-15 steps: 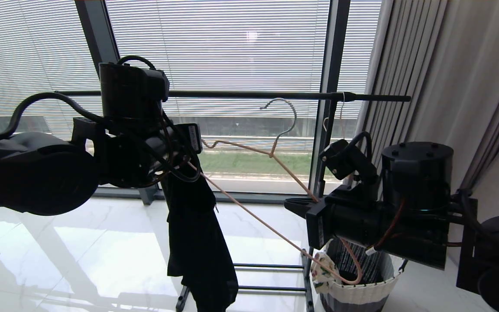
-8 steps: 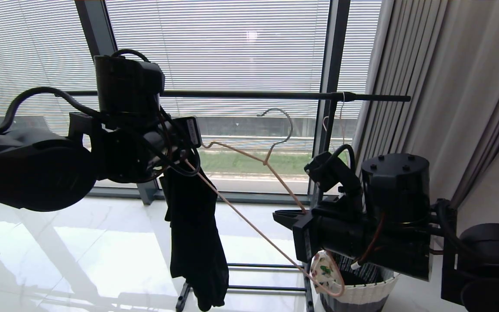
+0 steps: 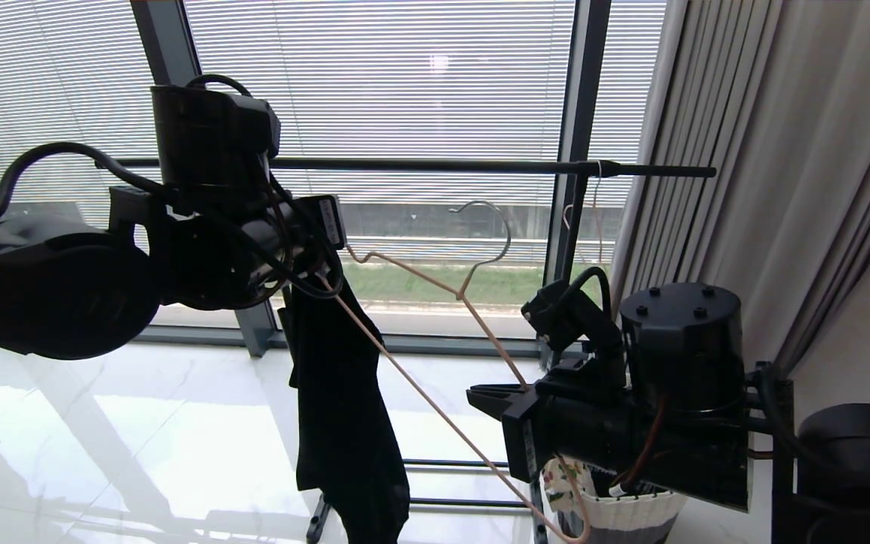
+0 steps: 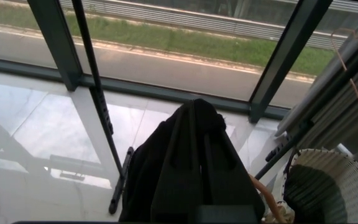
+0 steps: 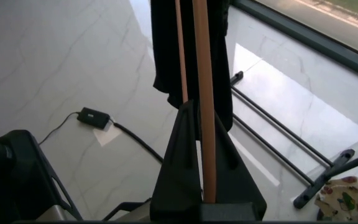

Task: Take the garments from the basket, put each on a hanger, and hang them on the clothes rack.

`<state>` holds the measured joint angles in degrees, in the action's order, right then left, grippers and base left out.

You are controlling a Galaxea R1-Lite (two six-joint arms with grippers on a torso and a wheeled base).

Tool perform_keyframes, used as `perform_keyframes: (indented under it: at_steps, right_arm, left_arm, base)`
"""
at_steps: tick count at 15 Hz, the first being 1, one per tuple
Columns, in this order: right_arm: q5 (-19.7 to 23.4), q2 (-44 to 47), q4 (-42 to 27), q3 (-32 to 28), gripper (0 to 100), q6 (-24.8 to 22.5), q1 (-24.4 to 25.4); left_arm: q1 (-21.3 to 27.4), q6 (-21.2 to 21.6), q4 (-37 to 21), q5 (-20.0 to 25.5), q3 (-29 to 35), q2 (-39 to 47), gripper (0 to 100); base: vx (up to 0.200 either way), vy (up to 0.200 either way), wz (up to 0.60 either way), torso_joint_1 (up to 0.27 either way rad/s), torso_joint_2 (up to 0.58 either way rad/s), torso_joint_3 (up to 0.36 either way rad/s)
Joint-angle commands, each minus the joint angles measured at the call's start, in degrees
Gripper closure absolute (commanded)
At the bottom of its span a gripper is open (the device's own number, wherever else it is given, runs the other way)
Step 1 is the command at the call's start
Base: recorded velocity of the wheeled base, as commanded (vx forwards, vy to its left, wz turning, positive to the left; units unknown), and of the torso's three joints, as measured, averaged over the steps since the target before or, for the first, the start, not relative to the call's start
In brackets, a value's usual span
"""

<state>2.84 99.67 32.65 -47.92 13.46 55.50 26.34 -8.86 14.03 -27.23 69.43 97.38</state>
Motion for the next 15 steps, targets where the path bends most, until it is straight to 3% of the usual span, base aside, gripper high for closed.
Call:
perform_keyframes:
  at_steps: [1, 11, 15]
  right_arm:
    - [0.1, -1.3, -0.2, 1.4, 100, 0.0, -0.2]
    - [0.3, -0.7, -1.3, 3.4, 100, 0.6, 0.4]
    - [-0.1, 1.0, -0.7, 3.1, 100, 1.1, 0.5]
  left_arm:
    - [-0.7, 0.4, 0.0, 0.0, 0.1, -0.1, 100]
    - [-0.3, -0.1, 0.0, 0.0, 0.4, -0.6, 100]
    - [1.9, -2.7, -0.1, 0.0, -0.3, -1.0, 100]
  base:
    - [0.0, 0.0, 0.0, 0.0, 0.0, 0.0]
    - [0.0, 0.0, 0.0, 0.0, 0.0, 0.0]
    - [0.0, 0.0, 0.0, 0.0, 0.0, 0.0]
